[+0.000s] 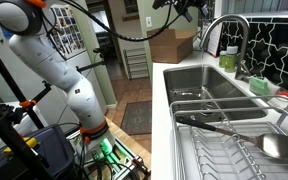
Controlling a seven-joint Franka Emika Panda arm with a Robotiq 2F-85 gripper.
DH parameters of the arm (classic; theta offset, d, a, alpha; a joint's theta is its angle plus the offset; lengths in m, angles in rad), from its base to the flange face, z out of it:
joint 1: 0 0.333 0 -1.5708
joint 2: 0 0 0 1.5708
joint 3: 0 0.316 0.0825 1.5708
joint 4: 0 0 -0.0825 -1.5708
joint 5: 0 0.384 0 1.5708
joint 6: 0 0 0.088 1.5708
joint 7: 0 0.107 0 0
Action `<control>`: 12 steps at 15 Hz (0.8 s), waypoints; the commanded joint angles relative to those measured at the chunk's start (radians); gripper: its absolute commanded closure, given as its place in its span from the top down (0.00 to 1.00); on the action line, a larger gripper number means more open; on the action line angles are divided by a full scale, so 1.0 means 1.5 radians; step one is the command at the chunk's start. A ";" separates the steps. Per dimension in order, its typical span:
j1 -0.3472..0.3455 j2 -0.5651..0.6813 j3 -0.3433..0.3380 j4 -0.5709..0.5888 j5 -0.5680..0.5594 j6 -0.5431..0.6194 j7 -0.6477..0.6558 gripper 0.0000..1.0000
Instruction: Move the faucet head to the left and then open the tap
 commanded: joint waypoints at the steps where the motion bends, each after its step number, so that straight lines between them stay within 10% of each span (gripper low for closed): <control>1: 0.004 -0.006 -0.012 0.000 -0.005 -0.003 0.002 1.00; 6: 0.003 -0.011 -0.011 -0.011 -0.006 -0.002 0.003 1.00; 12: -0.004 0.207 -0.093 0.155 0.079 -0.083 -0.011 1.00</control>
